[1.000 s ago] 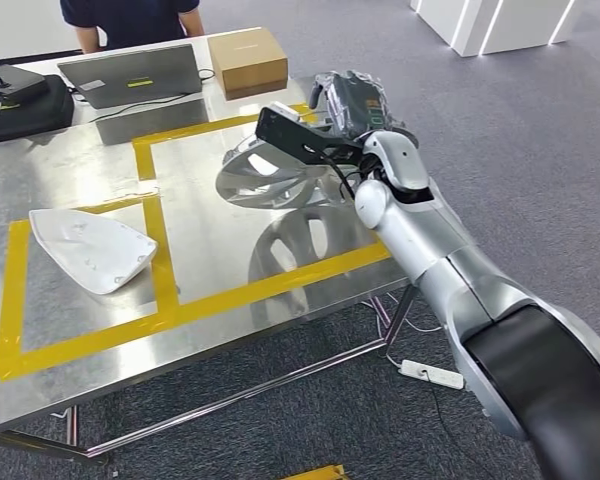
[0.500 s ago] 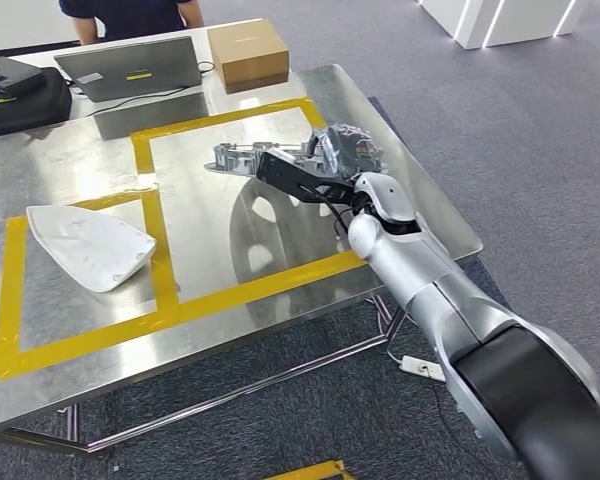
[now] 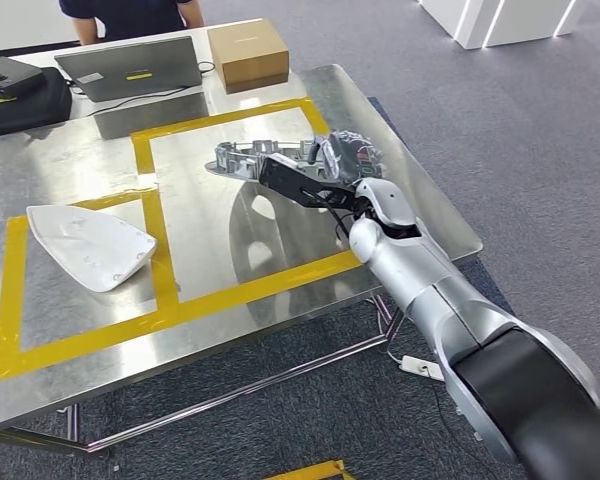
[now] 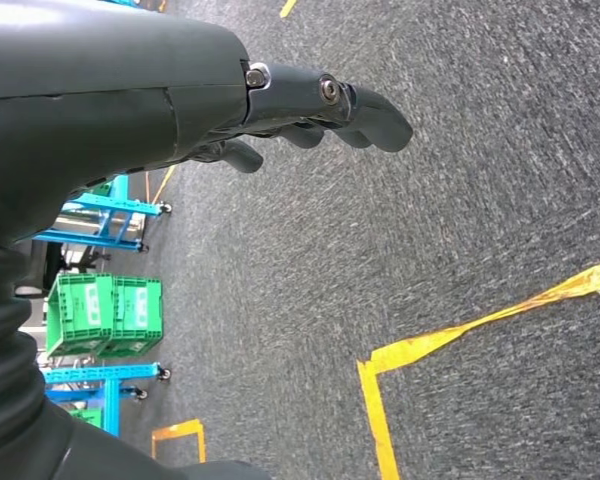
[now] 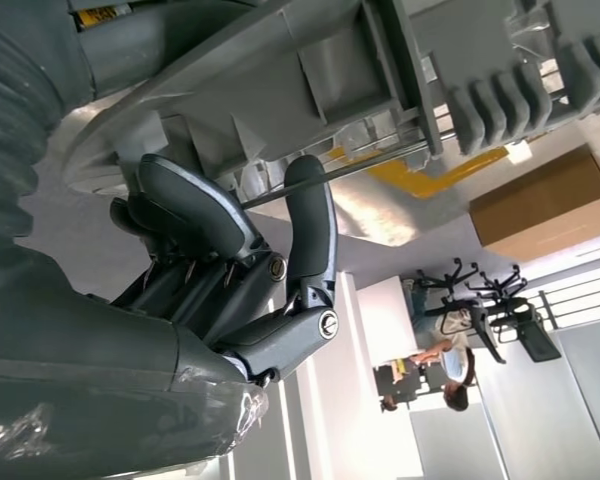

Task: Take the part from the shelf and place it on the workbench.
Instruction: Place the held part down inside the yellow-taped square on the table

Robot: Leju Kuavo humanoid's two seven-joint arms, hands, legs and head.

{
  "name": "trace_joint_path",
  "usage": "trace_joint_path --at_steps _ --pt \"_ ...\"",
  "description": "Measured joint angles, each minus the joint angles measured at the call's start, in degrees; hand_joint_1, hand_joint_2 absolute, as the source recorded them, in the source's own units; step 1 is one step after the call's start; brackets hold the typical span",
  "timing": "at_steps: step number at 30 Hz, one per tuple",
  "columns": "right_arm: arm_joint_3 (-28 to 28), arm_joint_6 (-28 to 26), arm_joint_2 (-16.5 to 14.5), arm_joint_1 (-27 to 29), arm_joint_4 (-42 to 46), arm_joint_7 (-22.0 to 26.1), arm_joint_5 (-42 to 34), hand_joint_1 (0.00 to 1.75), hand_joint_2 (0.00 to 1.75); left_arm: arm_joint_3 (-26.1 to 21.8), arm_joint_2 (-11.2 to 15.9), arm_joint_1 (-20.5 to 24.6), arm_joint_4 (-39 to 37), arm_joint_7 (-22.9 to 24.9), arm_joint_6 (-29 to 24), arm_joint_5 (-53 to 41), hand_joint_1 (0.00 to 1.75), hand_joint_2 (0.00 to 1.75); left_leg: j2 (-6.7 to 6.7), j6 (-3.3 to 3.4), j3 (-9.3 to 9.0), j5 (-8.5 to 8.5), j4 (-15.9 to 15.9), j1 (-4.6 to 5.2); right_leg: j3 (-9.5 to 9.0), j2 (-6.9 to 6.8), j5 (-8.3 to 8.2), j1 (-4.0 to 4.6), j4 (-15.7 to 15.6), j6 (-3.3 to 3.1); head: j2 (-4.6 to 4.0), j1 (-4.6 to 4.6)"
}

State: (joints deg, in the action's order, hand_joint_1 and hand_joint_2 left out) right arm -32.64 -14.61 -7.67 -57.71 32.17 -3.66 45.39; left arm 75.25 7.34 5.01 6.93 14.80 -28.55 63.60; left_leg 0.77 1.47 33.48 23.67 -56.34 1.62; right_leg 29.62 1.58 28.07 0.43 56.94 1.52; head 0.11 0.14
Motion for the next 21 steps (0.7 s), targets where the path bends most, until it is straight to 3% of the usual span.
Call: trace_joint_path --at_steps 13,21 --pt "0.0 -0.1 0.0 1.8 -1.7 1.5 0.1 1.75 1.75 0.3 0.0 0.0 0.0 -0.1 0.2 0.2 0.00 1.75 0.00 0.00 0.03 0.00 0.0 0.00 0.04 0.00 0.00 0.00 0.0 0.00 0.00 -0.01" --pt "0.0 -0.4 0.0 2.1 -2.6 2.2 0.1 1.75 1.75 0.4 0.0 0.0 0.0 -3.6 -0.3 0.2 0.00 1.75 0.00 0.00 0.03 0.00 0.0 0.00 0.04 0.01 0.00 0.00 0.0 0.00 0.00 0.00"
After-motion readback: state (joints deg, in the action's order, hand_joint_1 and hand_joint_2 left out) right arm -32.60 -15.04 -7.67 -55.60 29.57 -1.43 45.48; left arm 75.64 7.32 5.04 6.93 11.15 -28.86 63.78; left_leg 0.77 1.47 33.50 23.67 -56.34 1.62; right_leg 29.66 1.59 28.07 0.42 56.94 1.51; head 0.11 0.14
